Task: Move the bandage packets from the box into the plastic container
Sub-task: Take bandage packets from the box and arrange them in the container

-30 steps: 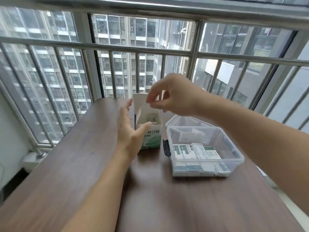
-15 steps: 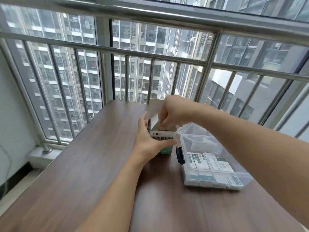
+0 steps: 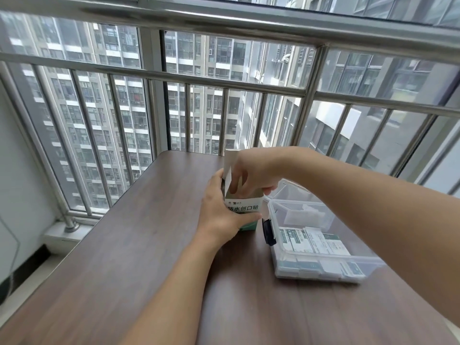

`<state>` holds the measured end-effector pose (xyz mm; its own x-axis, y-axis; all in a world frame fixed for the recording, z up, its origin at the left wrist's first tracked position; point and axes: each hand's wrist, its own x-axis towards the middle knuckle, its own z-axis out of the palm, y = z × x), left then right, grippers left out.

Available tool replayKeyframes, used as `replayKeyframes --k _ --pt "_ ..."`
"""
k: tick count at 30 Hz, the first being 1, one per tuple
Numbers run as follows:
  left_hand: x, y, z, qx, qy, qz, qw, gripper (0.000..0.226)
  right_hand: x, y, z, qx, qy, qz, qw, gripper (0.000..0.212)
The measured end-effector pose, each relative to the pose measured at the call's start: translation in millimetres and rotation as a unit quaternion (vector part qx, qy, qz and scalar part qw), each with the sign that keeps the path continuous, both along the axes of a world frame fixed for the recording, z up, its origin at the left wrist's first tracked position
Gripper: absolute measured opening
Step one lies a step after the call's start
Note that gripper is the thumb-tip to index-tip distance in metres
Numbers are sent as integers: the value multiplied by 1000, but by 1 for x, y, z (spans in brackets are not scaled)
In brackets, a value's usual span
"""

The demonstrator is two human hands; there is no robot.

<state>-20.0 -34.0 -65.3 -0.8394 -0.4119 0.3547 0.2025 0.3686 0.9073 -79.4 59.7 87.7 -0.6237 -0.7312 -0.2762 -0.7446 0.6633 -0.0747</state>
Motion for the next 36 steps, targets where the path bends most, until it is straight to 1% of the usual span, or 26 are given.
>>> replayKeyframes --k 2,5,9,11,14,17,19,25,36 --pt "1 1 1 -5 9 -5 1000 116 0 0 0 23 6 4 1000 24" --pt "2 1 0 -11 20 -4 1000 110 5 -2 -3 44 48 34 997 27" --pt "5 0 2 -5 22 -5 1000 105 3 -3 -9 28 122 58 990 17" --pt "5 0 3 0 20 -8 1000 104 0 -2 -9 13 134 49 990 17" --pt "4 -1 3 13 16 -17 1000 106 -5 2 -8 -4 92 16 996 20" --pt "4 -2 2 19 15 -24 999 109 -12 6 -7 -63 29 -12 998 17" --pt "3 -2 2 19 14 -26 999 109 -15 9 -6 -78 9 -25 997 19" --pt "1 -4 1 18 13 -31 999 108 -15 11 -7 -88 -5 -37 995 19" --pt "1 -4 2 17 9 -34 999 112 -16 11 -5 -70 -26 -46 996 20"
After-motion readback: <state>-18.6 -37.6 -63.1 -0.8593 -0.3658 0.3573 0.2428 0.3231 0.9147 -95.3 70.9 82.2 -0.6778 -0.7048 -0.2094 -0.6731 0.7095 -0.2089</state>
